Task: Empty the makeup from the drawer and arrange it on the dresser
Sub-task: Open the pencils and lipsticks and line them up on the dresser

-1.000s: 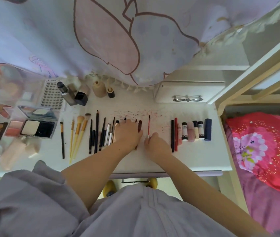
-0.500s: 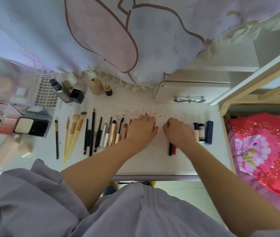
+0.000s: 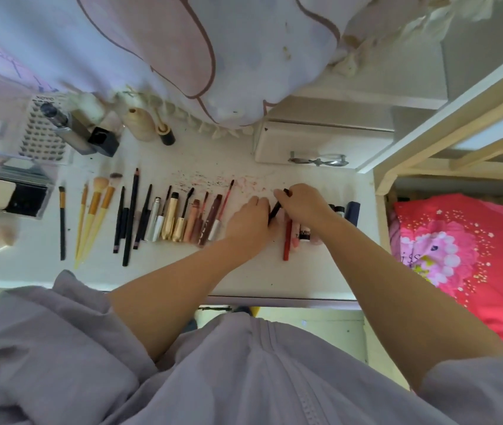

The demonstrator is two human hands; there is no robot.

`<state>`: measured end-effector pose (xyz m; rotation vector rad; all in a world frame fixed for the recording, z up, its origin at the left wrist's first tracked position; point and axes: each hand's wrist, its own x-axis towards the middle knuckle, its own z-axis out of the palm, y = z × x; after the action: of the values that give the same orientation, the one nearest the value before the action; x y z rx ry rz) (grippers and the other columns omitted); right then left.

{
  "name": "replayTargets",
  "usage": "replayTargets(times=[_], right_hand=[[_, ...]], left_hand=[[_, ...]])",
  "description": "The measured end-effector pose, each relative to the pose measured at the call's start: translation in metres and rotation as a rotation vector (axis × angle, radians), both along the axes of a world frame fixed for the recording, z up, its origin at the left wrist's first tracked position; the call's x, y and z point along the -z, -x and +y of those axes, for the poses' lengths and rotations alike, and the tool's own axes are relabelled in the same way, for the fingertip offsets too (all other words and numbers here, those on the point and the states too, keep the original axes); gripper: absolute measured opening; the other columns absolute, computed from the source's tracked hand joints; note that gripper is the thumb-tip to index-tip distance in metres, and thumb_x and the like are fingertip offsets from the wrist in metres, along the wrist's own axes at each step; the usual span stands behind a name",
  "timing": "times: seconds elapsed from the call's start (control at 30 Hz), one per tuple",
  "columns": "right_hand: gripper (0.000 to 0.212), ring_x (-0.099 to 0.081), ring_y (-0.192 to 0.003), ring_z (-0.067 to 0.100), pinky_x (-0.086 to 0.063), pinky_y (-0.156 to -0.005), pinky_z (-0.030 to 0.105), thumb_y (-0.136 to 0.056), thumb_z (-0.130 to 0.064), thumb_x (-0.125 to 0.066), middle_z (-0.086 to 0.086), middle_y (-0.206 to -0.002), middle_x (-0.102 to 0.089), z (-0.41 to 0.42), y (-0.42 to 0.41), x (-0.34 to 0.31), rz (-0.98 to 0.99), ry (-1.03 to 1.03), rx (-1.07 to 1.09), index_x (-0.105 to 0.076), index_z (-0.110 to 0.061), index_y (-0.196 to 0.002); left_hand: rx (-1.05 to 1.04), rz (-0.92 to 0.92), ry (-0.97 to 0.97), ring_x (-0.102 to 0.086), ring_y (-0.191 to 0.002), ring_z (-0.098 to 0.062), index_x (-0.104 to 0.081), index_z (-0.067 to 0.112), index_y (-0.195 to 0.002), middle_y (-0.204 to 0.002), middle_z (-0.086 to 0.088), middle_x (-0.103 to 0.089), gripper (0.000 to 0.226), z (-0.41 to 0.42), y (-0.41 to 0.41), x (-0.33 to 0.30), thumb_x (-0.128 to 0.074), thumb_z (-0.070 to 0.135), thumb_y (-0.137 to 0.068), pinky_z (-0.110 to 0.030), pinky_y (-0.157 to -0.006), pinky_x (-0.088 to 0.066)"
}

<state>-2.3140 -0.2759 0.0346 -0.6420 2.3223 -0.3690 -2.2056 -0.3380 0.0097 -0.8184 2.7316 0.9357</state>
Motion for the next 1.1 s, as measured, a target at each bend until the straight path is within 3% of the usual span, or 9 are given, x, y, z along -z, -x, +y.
replayTargets(times=[0.13,0.23,0.37,0.47,0.67,0.77,0.87,0.97,1.1], right_hand=[[0.037,-0.041,-0.032,0.002,-0.032,-0.035,0.014,-0.094,-0.037,-0.048,-0.010,-0.042,-0.055,0.003,-0.006,-0.034,-0.344,0.103,0.068,-0.063,-0.013,-0.070],[0.033,-0.037,-0.036,0.004,-0.028,-0.037,0.017,-0.093,-0.034,-0.048,-0.009,-0.049,-0.057,0.002,-0.021,-0.053,-0.495,0.096,0.003,-0.065,-0.012,-0.076],[0.033,-0.039,-0.040,0.002,-0.032,-0.041,0.016,-0.096,-0.031,-0.045,-0.012,-0.052,-0.057,0.004,-0.039,-0.076,-0.506,0.155,-0.125,-0.065,-0.016,-0.075],[0.032,-0.039,-0.040,0.000,-0.033,-0.041,0.012,-0.099,-0.027,-0.044,-0.012,-0.052,-0.055,0.004,-0.049,-0.087,-0.476,0.217,-0.185,-0.065,-0.017,-0.076],[0.030,-0.036,-0.042,0.001,-0.032,-0.043,0.011,-0.099,-0.024,-0.044,-0.010,-0.054,-0.051,0.005,-0.058,-0.091,-0.486,0.293,-0.139,-0.064,-0.015,-0.079],[0.030,-0.036,-0.041,0.001,-0.032,-0.043,0.011,-0.099,-0.024,-0.044,-0.011,-0.052,-0.052,0.006,-0.061,-0.089,-0.508,0.287,-0.122,-0.064,-0.015,-0.080],[0.028,-0.043,-0.042,-0.001,-0.034,-0.042,0.011,-0.099,-0.024,-0.045,-0.010,-0.058,-0.059,0.008,-0.063,-0.087,-0.467,0.225,-0.137,-0.063,-0.017,-0.079],[0.019,-0.056,-0.062,0.003,-0.042,-0.055,0.016,-0.097,-0.018,-0.045,-0.007,-0.075,-0.066,0.019,-0.050,-0.081,-0.347,0.146,-0.096,-0.063,-0.017,-0.088],[0.012,-0.065,-0.075,0.015,-0.045,-0.059,0.023,-0.095,-0.009,-0.042,-0.001,-0.082,-0.072,0.036,-0.037,-0.061,-0.364,0.081,0.177,-0.052,-0.013,-0.100]], left_hand=[[0.134,0.081,-0.068,-0.045,-0.059,-0.018,-0.041,0.010,-0.093,-0.074,0.004,-0.043,0.008,-0.025,-0.029,-0.023,-0.042,0.018,-0.095,-0.029,-0.046,-0.028],[0.278,0.086,-0.001,-0.041,-0.056,-0.008,-0.046,0.016,-0.104,-0.073,0.012,-0.040,0.014,-0.039,-0.045,-0.041,-0.035,0.023,-0.099,-0.023,-0.046,-0.024],[0.360,0.045,0.042,-0.046,-0.067,-0.012,-0.046,0.024,-0.099,-0.074,0.013,-0.044,0.016,-0.052,-0.057,-0.056,-0.032,0.032,-0.100,-0.028,-0.054,-0.032],[0.420,0.051,0.113,-0.044,-0.060,-0.010,-0.039,0.030,-0.091,-0.065,0.013,-0.043,0.014,-0.062,-0.066,-0.063,-0.029,0.034,-0.100,-0.024,-0.048,-0.027],[0.446,0.101,0.153,-0.038,-0.051,-0.002,-0.038,0.032,-0.089,-0.059,0.011,-0.041,0.015,-0.070,-0.073,-0.075,-0.029,0.036,-0.101,-0.023,-0.047,-0.024],[0.429,0.114,0.133,-0.039,-0.050,-0.002,-0.048,0.027,-0.096,-0.058,0.010,-0.043,0.021,-0.071,-0.076,-0.074,-0.031,0.038,-0.100,-0.024,-0.048,-0.027],[0.444,0.059,0.059,-0.042,-0.053,-0.003,-0.045,0.025,-0.097,-0.063,0.010,-0.046,0.021,-0.069,-0.079,-0.069,-0.030,0.040,-0.099,-0.027,-0.050,-0.030],[0.390,-0.043,-0.099,-0.043,-0.055,-0.011,-0.043,0.017,-0.102,-0.068,0.004,-0.048,0.019,-0.073,-0.081,-0.057,-0.030,0.032,-0.101,-0.027,-0.049,-0.032],[0.009,-0.067,-0.472,-0.052,-0.060,-0.014,-0.053,0.008,-0.097,-0.076,-0.002,-0.055,0.019,-0.074,-0.074,-0.044,-0.037,0.019,-0.100,-0.030,-0.057,-0.047]])
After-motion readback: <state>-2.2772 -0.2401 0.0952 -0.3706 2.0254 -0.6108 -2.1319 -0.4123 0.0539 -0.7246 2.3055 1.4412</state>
